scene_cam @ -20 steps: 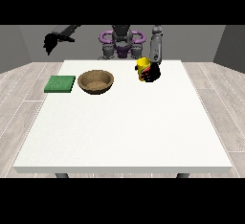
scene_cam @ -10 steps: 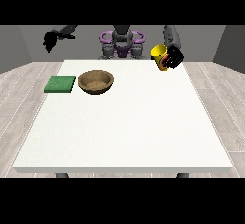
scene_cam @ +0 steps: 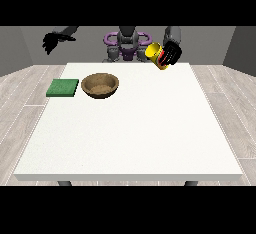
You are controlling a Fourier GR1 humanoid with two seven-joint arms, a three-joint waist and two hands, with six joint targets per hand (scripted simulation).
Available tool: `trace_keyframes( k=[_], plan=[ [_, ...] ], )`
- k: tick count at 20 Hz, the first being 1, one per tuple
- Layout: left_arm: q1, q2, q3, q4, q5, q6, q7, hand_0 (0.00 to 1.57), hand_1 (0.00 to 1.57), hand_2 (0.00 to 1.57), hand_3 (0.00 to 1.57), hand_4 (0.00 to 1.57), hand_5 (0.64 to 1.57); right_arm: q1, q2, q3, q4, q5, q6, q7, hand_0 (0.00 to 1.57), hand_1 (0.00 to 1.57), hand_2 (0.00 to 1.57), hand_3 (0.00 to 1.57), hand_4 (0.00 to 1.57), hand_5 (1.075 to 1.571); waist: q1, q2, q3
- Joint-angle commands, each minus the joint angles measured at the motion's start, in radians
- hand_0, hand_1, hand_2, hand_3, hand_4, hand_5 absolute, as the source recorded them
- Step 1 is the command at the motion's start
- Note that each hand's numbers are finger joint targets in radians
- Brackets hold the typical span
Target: Pick the cup and pour the ball into the bowl, then pick the bowl and place it on the pad
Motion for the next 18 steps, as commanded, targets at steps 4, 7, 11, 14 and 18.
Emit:
trace_keyframes(
  k=[4,7,11,14,18],
  plan=[
    [-0.128,-0.040,-0.153,0.032,-0.278,0.046,0.268,1.52,1.52,1.57,1.57,1.57,1.211,-0.024,-0.030,0.001,0.042,0.005,0.037,-0.013,0.00,0.00,0.00,0.00,0.00,1.570,-0.029,-0.011,0.0011],
    [-0.159,-0.055,-0.252,0.053,-0.421,0.020,0.358,1.55,1.55,1.57,1.57,1.57,1.203,-0.020,-0.052,-0.020,0.080,-0.015,0.053,0.012,0.00,0.00,0.00,0.00,0.00,1.570,-0.023,-0.061,0.0021],
    [-0.215,-0.132,-0.378,0.067,-0.585,-0.049,0.457,1.51,1.51,1.57,1.57,1.41,1.378,-0.017,-0.015,0.004,0.104,0.022,0.019,-0.016,0.00,0.00,0.00,0.00,0.00,1.571,-0.020,-0.068,0.0019],
    [-0.223,-0.178,-0.470,0.089,-0.673,-0.125,0.462,1.48,1.48,1.57,1.57,1.57,1.204,-0.055,-0.079,-0.036,0.122,-0.027,0.076,0.006,0.00,0.00,0.00,0.00,0.00,1.571,-0.034,-0.063,0.0016],
    [-0.291,-0.190,-0.582,0.129,-0.813,-0.232,0.485,1.51,1.51,1.57,1.57,1.57,1.042,-0.057,-0.030,0.001,0.130,0.006,0.057,-0.028,0.00,0.00,0.00,0.00,0.00,1.570,-0.038,-0.043,0.0018]
  ],
)
